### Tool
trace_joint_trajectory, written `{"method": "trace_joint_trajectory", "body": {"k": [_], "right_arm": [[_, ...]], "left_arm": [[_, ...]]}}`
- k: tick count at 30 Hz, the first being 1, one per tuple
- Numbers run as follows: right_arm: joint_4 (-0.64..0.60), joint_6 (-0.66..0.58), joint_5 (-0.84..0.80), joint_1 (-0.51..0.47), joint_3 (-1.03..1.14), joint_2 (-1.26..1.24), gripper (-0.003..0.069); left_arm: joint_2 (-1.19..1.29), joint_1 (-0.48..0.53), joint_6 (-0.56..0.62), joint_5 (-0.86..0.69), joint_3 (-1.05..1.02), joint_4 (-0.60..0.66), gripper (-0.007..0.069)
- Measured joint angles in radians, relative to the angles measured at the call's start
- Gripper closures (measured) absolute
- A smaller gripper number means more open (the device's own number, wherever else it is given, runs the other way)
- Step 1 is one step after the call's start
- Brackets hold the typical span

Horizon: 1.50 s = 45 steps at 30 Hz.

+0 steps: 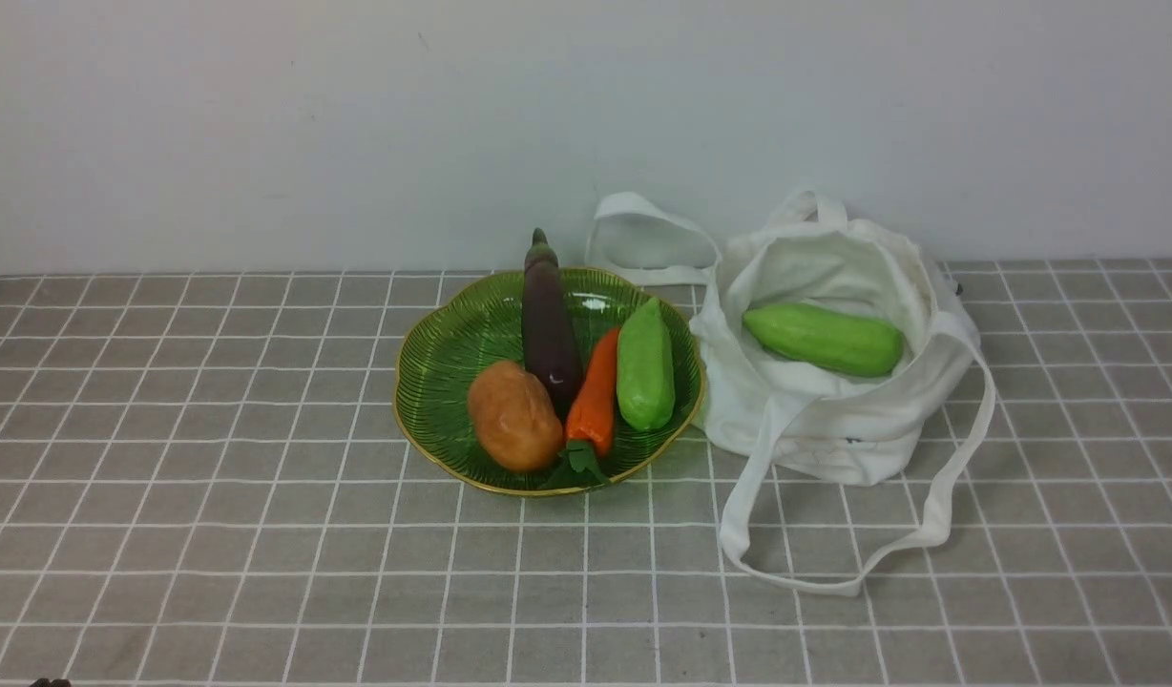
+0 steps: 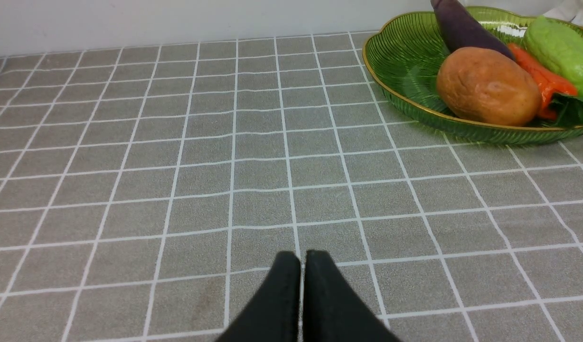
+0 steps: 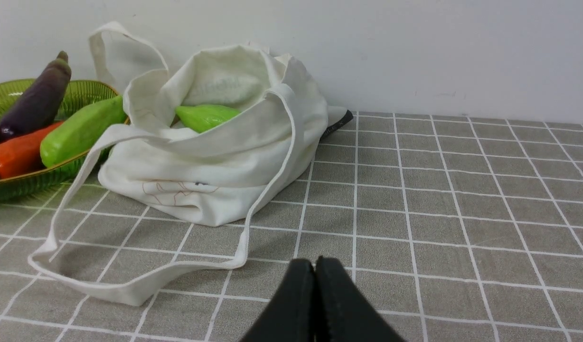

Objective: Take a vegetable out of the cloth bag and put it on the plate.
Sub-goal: Use the right arm to grab a chayote from the bag

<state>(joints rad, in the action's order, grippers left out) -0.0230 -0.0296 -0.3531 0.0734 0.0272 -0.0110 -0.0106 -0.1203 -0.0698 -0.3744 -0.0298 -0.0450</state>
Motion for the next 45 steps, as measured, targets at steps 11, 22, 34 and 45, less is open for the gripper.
{"method": "trace_joint_trajectory", "body": {"k": [11, 22, 34, 45], "right_arm": [[-0.091, 0.006, -0.001, 0.0, 0.0, 0.0, 0.0673], [-0.772, 0.112, -0.005, 0.0, -0.001, 0.0, 0.0673], [-0.789, -0.087, 0.065, 0.0, -0.149, 0.051, 0.0673], [-0.442, -0.195, -0.112, 0.0, -0.621, 0.847, 0.0669]], "left_arm": [[0.0, 0.0, 0.0, 0.0, 0.0, 0.0, 0.0629], [0.0, 0.0, 0.0, 0.0, 0.0, 0.0, 0.0629], [0.0, 0.0, 0.0, 0.0, 0.0, 0.0, 0.0629], [0.0, 0.0, 0.0, 0.0, 0.0, 0.0, 0.0629]]}}
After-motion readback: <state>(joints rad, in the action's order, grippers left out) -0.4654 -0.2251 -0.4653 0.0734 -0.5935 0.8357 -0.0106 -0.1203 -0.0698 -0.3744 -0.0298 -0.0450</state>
